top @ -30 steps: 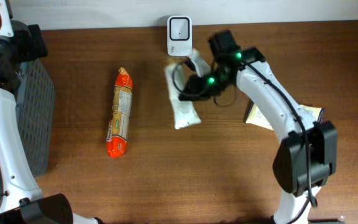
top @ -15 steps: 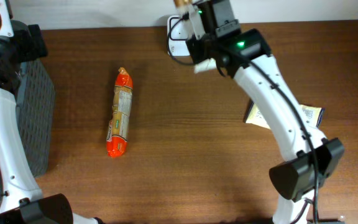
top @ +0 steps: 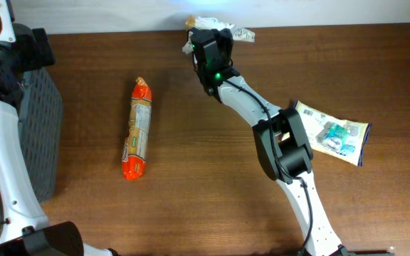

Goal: Scan the item barcode
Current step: 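Lift the Pantene tube and hold it at the scanner, then set the Pantene tube down at the right side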

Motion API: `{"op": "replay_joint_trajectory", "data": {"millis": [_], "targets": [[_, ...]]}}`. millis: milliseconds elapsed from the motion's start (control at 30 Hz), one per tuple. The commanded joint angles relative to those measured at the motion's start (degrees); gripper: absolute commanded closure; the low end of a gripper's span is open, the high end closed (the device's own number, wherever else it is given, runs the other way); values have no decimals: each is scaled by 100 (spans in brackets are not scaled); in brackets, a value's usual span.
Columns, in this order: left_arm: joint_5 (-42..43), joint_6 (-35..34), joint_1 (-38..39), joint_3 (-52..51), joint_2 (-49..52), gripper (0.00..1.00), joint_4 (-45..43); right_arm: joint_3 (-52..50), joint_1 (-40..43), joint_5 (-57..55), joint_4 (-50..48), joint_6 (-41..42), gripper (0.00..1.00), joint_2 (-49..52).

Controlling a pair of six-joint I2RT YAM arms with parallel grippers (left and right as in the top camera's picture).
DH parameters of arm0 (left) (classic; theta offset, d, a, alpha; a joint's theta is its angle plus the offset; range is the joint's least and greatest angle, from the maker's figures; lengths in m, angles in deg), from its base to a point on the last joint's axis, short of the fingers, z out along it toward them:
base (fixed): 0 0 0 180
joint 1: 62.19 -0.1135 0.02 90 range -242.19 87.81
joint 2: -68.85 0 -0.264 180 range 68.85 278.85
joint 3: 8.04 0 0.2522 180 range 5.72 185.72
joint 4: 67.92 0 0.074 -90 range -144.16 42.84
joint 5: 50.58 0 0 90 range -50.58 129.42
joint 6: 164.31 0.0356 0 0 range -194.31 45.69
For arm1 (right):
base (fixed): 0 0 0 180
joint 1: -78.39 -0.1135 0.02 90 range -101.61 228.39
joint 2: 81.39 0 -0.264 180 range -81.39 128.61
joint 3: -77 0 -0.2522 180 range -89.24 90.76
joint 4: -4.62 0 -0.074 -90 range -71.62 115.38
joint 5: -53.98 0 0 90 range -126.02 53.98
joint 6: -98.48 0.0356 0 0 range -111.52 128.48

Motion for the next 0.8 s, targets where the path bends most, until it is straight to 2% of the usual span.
{"op": "replay_joint_trajectory", "data": {"millis": [0,133,300,367,467,500,567,600,633,667,767], "targets": [[20,76,-4,66,-85,1,-4,164,17,-184,-105,-17,96,-85],[20,76,-4,66,-85,1,-4,164,-24,-188,-109,-17,96,-85],[20,76,-4,66,-85,1,-4,164,-140,-225,140,1375,96,-859],[20,76,-4,66,-85,1,-4,164,-192,98,1209,1930,96,-1353],[20,76,-4,66,-85,1,-4,164,-348,1486,3700,3635,96,-2420],[20,76,-4,66,-85,1,-4,164,-372,1755,4640,5031,96,-2787],[20,76,-4,66,-85,1,-4,164,-297,2225,5967,7099,96,-3058],[20,74,-4,66,-85,1,-4,164,-114,2865,7038,8078,96,-3075],[20,76,-4,66,-85,1,-4,162,173,3473,7914,8487,96,-2931],[20,76,-4,66,-85,1,-4,120,317,3755,8212,8585,96,-2837],[20,76,-4,66,-85,1,-4,-1021,852,4437,8308,8585,96,-2706]]}}
